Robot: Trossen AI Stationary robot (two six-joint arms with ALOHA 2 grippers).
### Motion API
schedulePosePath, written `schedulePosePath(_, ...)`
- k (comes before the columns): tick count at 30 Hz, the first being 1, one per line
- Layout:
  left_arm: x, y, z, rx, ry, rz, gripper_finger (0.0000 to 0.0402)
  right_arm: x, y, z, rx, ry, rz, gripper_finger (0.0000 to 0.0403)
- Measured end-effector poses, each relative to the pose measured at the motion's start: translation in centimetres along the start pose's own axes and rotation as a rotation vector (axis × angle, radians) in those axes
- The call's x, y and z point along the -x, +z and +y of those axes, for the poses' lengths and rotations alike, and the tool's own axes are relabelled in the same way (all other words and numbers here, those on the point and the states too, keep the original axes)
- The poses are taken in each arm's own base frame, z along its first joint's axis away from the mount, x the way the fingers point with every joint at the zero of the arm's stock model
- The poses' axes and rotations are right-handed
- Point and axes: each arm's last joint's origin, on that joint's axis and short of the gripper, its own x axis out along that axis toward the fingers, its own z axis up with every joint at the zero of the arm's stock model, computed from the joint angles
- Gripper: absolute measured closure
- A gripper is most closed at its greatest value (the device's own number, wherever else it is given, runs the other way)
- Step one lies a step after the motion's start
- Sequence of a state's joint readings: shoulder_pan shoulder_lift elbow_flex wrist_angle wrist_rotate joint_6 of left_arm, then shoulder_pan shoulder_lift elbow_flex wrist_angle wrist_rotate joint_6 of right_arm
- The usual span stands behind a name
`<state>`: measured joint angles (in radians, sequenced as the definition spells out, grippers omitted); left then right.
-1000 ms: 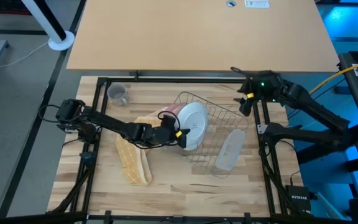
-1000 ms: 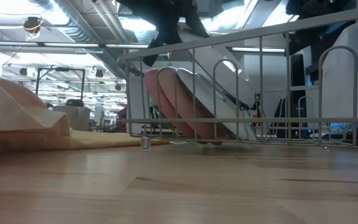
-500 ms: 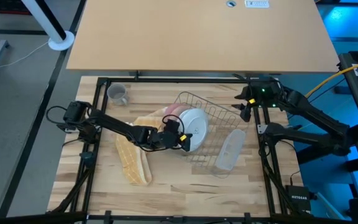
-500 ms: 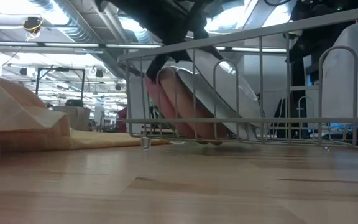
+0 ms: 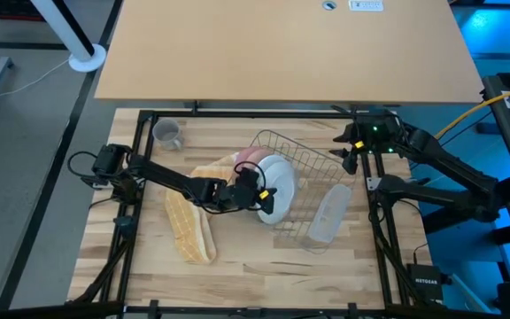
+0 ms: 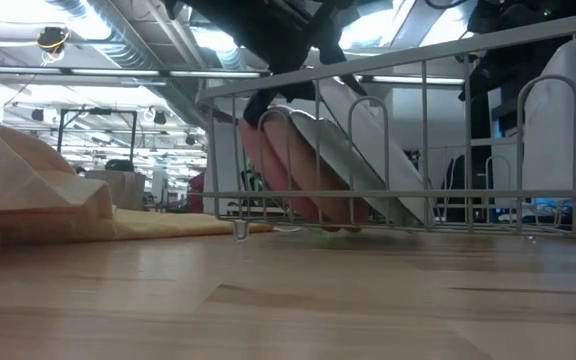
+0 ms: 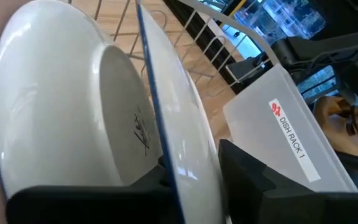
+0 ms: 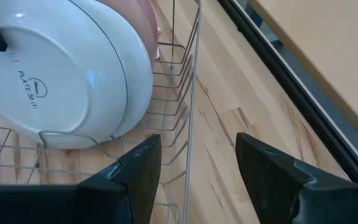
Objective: Sort dishes
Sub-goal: Put the blue patterned white plate into the dish rack
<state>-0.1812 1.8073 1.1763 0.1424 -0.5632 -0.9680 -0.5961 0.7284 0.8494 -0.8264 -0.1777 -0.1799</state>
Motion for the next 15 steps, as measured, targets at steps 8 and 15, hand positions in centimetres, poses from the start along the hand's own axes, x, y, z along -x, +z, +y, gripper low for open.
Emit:
schedulePosePath(8,-0.3,0.4,0.3,-0.002,0.008,-0.005,0.0312,0.0,0.0,0.1,-0.001,0.018,0.003,0.0191)
schedulePosePath(15,-1.2,2.1,1.1,0.037,0.024,-0.053,0.0305,0.0,0.0,0.2,-0.001,0.078,-0.009,0.0191)
